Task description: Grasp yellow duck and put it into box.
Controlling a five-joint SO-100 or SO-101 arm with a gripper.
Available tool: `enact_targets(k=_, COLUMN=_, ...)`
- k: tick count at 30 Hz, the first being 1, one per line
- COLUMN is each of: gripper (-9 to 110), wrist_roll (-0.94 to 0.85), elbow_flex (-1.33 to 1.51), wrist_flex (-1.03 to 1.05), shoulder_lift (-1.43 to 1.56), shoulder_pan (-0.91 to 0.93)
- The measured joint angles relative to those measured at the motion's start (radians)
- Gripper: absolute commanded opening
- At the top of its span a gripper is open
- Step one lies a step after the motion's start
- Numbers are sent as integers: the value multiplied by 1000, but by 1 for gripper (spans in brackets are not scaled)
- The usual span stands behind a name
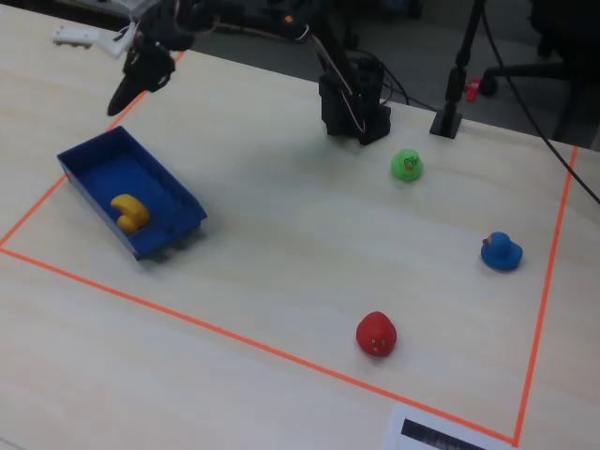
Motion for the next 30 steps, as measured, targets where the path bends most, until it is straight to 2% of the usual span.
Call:
enact_targets(k=5, gripper=0, wrist_roll=-58, elbow_flex=393, wrist_flex=149, shoulder_lift=411, shoulder_pan=-227)
enact_targets(k=12, gripper=0, wrist_roll=-236, elbow_flex=1233, wrist_flex=117, shoulder_lift=1049, shoulder_pan=-528)
enact_targets(k=20, gripper=0, wrist_roll=-514, elbow_flex=2060, wrist_flex=123, shoulder_lift=1666, shoulder_pan=-661)
enact_targets(k=24, gripper=0, wrist_roll=-552, elbow_flex=2289, wrist_flex=152, shoulder_lift=1888, shoulder_pan=-687)
enact_targets(k=30, gripper=0, wrist_roll=-552, elbow_flex=2375, wrist_flex=147, shoulder_lift=1996, shoulder_pan=-712)
